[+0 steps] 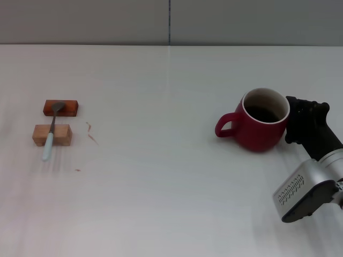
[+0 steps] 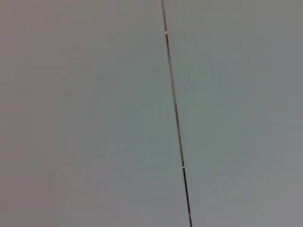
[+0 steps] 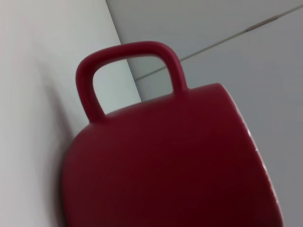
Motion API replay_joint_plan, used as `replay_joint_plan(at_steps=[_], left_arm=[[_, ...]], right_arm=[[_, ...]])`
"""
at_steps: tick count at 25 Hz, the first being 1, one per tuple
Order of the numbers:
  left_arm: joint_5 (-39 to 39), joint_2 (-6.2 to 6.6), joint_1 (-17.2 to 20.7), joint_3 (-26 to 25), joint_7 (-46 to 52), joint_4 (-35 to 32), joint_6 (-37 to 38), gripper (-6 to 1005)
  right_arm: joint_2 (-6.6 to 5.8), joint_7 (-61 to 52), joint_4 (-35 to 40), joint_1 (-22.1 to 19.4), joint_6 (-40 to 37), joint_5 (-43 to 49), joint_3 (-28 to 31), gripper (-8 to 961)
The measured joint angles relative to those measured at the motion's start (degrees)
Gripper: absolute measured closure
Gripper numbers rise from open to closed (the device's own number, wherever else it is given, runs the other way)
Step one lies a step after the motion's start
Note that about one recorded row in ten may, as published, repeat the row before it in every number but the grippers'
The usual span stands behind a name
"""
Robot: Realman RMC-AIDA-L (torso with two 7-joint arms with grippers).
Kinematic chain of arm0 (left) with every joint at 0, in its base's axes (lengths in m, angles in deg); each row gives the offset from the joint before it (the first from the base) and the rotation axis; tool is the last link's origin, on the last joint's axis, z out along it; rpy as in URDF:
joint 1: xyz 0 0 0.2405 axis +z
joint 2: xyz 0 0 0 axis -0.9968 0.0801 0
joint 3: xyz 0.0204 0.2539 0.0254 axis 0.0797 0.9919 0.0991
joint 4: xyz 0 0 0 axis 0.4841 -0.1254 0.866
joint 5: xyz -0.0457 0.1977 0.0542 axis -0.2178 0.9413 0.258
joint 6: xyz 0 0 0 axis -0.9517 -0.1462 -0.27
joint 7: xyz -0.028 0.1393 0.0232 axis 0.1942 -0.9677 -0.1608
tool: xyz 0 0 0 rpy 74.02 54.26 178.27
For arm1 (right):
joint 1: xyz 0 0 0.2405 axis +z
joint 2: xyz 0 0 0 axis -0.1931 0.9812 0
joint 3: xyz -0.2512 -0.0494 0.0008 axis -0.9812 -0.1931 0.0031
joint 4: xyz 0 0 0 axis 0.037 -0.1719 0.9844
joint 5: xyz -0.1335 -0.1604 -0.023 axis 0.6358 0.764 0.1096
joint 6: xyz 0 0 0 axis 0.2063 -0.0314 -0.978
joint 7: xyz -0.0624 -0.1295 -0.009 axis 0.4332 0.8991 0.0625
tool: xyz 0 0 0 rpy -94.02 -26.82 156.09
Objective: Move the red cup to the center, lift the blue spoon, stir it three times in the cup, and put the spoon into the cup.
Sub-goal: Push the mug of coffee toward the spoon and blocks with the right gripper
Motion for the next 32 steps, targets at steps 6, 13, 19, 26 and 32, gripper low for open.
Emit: replay_joint_plan(at_steps=[6, 13, 19, 26, 32], left_arm=[[0.15, 0.00, 0.02, 0.00, 1.10, 0.19, 0.73, 156], [0.34, 0.00, 0.06, 0.27, 1.45, 0.20, 0.74, 156], [0.46, 0.00, 0.09, 0.43, 1.46, 0.20, 1.12, 156], [0.44, -0.05, 0.09, 0.45, 1.46, 0.20, 1.34, 156], [0.46, -0.09, 0.09, 0.45, 1.46, 0.20, 1.36, 156]], right_arm=[[0.00, 0.03, -1.29, 0.54, 0.70, 0.00, -0.87, 917], [0.00, 0.09, -2.88, 1.63, 1.79, 0.00, -1.66, 917], [0.00, 0.07, -4.61, 1.93, 3.17, -0.04, -2.89, 916], [0.00, -0.06, -6.13, 2.80, 4.51, -3.15, -7.01, 916], [0.00, -0.37, -6.96, 3.98, 5.05, -5.12, -9.86, 916]])
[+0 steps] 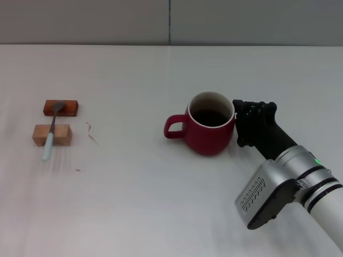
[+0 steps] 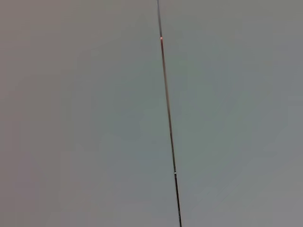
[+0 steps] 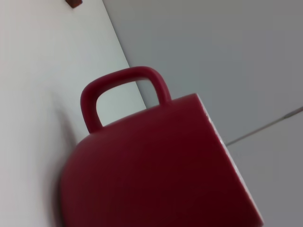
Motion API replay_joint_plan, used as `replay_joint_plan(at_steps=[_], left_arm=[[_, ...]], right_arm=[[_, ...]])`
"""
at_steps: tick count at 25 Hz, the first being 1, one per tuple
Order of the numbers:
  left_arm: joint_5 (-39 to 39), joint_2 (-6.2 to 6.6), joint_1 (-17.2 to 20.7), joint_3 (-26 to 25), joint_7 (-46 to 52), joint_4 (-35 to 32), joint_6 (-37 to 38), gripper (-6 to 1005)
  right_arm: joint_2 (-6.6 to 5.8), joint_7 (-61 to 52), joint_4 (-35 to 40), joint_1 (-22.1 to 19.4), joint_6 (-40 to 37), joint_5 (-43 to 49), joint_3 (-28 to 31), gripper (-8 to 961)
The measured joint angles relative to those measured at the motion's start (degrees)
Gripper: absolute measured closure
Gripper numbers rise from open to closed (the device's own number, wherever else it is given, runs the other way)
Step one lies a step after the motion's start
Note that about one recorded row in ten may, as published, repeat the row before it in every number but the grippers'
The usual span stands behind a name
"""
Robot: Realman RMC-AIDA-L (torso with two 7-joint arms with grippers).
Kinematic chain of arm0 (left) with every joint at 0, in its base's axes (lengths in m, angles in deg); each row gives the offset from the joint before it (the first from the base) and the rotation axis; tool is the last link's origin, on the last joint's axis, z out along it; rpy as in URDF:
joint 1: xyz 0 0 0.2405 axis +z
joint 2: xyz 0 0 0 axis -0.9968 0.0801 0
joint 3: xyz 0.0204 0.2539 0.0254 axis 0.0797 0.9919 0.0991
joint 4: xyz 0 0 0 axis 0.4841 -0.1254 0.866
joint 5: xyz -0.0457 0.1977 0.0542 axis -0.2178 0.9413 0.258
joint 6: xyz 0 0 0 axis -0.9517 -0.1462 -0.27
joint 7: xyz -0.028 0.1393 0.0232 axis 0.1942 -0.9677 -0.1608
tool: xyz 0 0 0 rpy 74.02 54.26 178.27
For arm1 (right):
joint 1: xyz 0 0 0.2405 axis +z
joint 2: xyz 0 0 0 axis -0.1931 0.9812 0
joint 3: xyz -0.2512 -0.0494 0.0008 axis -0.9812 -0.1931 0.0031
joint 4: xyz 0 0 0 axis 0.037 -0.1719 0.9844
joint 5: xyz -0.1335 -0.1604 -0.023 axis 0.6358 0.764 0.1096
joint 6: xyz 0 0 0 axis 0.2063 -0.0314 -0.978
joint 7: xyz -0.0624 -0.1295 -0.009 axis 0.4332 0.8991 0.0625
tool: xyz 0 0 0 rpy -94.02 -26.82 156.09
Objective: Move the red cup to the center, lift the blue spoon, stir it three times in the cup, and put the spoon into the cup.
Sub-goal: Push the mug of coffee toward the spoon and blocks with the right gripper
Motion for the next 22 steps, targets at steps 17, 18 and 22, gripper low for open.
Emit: replay_joint_plan(at_steps=[17, 18, 22], left_arm=[[-0.02, 0.00, 0.41, 0.00, 0.00, 0.09, 0.06, 157], [-0.02, 0.00, 0.42, 0.00, 0.00, 0.09, 0.06, 157], [-0.02, 0.00, 0.44, 0.00, 0.00, 0.09, 0.06, 157]], right_arm=[[0.00, -0.64, -3.71, 1.72, 4.96, -0.19, -3.08, 917], [0.00, -0.88, -3.90, 1.79, 4.98, -0.20, -3.40, 916], [0.00, -1.36, -4.56, 1.88, 4.98, -0.19, -3.67, 916]])
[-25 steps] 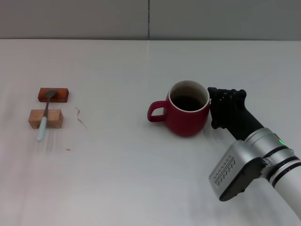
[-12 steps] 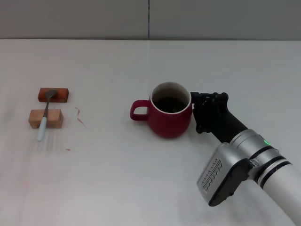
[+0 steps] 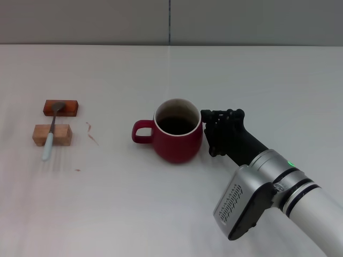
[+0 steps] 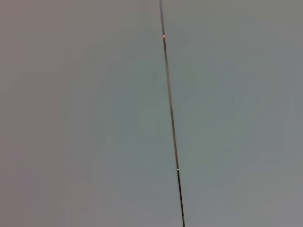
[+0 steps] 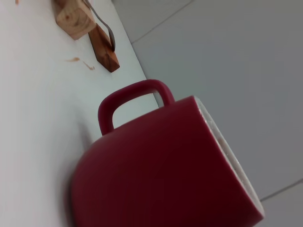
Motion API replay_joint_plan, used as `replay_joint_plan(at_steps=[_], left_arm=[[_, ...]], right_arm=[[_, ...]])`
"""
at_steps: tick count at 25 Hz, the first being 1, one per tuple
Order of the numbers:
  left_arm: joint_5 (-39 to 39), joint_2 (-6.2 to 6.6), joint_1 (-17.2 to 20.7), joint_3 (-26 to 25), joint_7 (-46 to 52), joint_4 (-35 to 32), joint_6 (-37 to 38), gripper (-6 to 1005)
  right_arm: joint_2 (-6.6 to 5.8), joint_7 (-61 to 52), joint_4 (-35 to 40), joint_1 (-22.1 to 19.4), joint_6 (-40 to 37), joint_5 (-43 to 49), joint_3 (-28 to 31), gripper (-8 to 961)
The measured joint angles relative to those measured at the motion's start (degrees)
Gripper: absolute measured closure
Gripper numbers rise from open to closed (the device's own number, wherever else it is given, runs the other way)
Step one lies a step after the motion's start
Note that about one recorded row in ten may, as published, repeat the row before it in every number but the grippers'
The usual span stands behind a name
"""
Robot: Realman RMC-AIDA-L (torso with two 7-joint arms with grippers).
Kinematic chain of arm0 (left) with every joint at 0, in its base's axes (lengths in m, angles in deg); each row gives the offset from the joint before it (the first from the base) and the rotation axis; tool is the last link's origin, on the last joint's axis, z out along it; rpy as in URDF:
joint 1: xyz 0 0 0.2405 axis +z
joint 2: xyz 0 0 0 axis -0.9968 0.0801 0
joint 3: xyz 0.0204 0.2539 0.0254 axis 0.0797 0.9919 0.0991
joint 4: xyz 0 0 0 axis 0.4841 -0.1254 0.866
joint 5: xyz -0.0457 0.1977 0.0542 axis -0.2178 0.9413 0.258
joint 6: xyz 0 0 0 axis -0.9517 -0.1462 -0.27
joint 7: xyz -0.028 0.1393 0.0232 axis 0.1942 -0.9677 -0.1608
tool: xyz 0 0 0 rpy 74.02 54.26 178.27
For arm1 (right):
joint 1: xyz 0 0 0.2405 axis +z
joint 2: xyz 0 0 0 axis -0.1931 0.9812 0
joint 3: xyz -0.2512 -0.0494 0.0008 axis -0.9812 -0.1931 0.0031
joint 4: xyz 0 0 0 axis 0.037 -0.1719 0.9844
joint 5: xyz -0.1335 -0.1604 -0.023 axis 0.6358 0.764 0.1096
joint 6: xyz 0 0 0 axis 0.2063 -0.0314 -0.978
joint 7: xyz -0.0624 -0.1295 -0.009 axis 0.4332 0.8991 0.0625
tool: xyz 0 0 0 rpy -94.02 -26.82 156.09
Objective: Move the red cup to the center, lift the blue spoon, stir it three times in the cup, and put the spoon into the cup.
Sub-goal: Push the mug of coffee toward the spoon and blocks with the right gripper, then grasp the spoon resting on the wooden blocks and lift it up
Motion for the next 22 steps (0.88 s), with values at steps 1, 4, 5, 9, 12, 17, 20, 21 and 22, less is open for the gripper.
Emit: replay_joint_plan(at_steps=[1, 4, 5, 9, 12, 17, 20, 21, 22], left_arm=[[0.00, 0.00, 0.02, 0.00, 0.00, 0.00, 0.00, 157], [0.00, 0.00, 0.12, 0.00, 0.00, 0.00, 0.00, 157], [0.00, 0.00, 0.17, 0.00, 0.00, 0.00, 0.00, 157], [0.00, 0.00, 0.51, 0.00, 0.00, 0.00, 0.01, 157], [0.00, 0.00, 0.76, 0.00, 0.74, 0.11, 0.04, 157], [0.00, 0.00, 0.70, 0.00, 2.72, 0.97, -0.25, 157], [0.01, 0.00, 0.44, 0.02, 3.03, 1.35, -0.42, 157], [0.02, 0.00, 0.35, 0.03, 3.04, 1.45, -0.42, 157], [0.04, 0.00, 0.31, 0.05, 3.04, 1.48, -0.42, 157]], right_arm=[[0.00, -0.06, -0.25, -0.02, 0.00, 0.00, -0.01, 916], [0.00, -0.14, -0.50, -0.14, -0.18, -0.01, -0.02, 916], [0.00, -0.15, -0.45, -0.25, -0.52, -0.11, 0.07, 916], [0.01, -0.15, 0.45, -1.08, -4.62, -3.09, 0.60, 917], [-0.02, -0.87, 1.88, -1.93, -11.17, -7.98, 0.63, 917], [-0.18, -13.95, 6.76, -2.73, -27.16, -14.95, 0.65, 917], [-0.38, -25.60, 9.51, -3.57, -37.10, -19.10, 0.72, 916], [-0.45, -30.28, 10.49, -3.94, -40.41, -20.67, 0.76, 915], [-0.50, -32.96, 11.24, -4.17, -42.21, -21.59, 0.79, 915]])
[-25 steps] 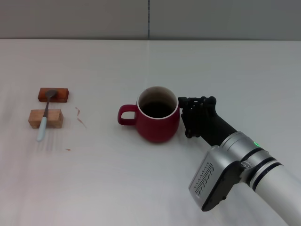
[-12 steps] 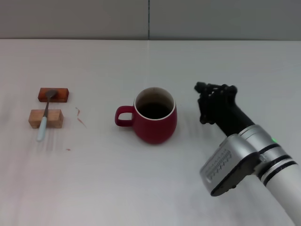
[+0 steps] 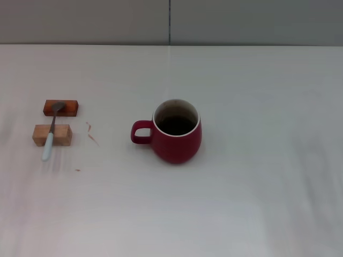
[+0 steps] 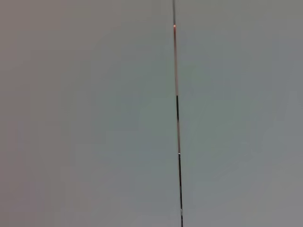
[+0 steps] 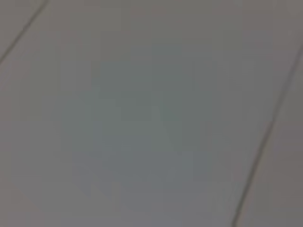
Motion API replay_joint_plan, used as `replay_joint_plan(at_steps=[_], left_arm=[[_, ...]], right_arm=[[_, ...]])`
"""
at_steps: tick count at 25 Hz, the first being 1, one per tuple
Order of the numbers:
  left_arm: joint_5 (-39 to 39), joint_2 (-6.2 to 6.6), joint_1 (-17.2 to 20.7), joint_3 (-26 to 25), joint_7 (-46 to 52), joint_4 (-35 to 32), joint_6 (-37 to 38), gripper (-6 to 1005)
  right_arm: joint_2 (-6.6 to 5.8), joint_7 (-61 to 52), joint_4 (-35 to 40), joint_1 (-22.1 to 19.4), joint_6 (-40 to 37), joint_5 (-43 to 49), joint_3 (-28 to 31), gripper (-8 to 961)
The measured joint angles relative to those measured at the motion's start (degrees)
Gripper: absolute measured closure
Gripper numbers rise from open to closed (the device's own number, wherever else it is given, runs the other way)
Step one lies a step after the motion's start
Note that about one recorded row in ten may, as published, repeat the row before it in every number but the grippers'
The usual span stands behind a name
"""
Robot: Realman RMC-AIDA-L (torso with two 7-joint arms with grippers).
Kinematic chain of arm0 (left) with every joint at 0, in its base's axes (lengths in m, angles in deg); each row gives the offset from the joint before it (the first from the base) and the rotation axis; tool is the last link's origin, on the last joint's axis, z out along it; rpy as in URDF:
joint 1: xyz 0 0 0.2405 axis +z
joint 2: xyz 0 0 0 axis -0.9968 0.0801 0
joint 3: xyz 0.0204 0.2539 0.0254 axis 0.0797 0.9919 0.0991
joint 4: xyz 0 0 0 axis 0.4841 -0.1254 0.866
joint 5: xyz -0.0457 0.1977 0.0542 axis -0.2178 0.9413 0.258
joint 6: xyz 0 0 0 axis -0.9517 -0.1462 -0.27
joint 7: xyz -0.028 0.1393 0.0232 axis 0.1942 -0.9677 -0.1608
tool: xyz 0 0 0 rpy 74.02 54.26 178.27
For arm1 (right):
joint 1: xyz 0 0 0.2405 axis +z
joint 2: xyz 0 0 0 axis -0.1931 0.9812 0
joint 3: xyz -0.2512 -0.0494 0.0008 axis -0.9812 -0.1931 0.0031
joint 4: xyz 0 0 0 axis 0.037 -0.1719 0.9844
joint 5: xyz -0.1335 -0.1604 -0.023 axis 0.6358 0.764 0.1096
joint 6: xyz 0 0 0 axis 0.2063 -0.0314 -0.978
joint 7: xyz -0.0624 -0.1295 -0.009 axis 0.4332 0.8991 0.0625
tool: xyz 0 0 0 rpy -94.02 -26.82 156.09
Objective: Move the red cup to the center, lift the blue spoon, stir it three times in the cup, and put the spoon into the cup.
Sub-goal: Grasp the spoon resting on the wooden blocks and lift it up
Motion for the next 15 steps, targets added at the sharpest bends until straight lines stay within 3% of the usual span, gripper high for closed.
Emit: replay_joint_plan(at_steps=[6, 12, 15], left_arm=[[0.05, 0.10, -0.06, 0.04, 1.47, 0.02, -0.09, 157], [0.05, 0.14, 0.16, 0.04, 1.88, -0.48, -0.11, 157], [0.02, 0.15, 0.15, -0.09, 2.31, -0.49, -0.09, 156]], right_arm=[[-0.26, -17.20, 4.15, -2.16, -8.99, -6.72, 1.82, 890], [-0.46, -32.52, 10.44, -3.94, -11.23, -7.31, 2.84, 821], [-0.33, -40.88, 13.49, -4.85, -14.04, -7.50, 3.78, 643]])
